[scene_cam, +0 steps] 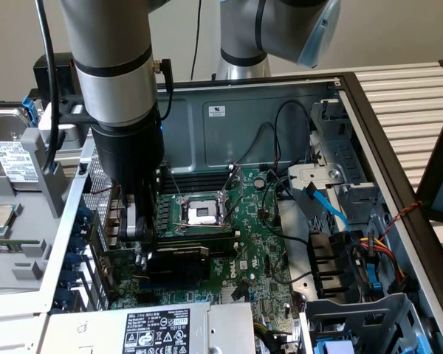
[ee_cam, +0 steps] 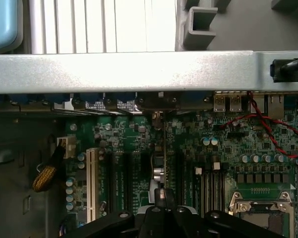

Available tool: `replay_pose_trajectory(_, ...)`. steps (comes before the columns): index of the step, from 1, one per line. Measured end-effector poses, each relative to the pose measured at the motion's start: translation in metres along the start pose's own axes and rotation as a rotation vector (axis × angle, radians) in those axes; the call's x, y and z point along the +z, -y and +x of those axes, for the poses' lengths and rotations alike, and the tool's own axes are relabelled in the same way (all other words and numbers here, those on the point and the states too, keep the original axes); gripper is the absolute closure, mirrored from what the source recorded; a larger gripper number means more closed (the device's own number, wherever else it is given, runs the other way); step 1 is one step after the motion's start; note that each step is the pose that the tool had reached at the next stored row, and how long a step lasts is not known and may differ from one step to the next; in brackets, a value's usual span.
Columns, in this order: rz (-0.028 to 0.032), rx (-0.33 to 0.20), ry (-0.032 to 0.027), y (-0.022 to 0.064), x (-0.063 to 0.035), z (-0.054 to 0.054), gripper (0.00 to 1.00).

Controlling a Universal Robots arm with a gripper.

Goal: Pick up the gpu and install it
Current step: 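Press down on the gpu until it lock into place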

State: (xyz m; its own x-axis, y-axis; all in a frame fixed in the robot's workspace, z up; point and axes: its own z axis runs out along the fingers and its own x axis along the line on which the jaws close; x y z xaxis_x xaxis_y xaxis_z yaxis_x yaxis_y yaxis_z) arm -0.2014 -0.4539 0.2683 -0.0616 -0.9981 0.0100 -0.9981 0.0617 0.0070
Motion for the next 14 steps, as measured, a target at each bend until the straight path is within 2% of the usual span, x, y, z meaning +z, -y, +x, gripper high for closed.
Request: replay_pose_trajectory(14,-0.0004,0.0,0.0057,0.0,0.0004,0.0008,0.89)
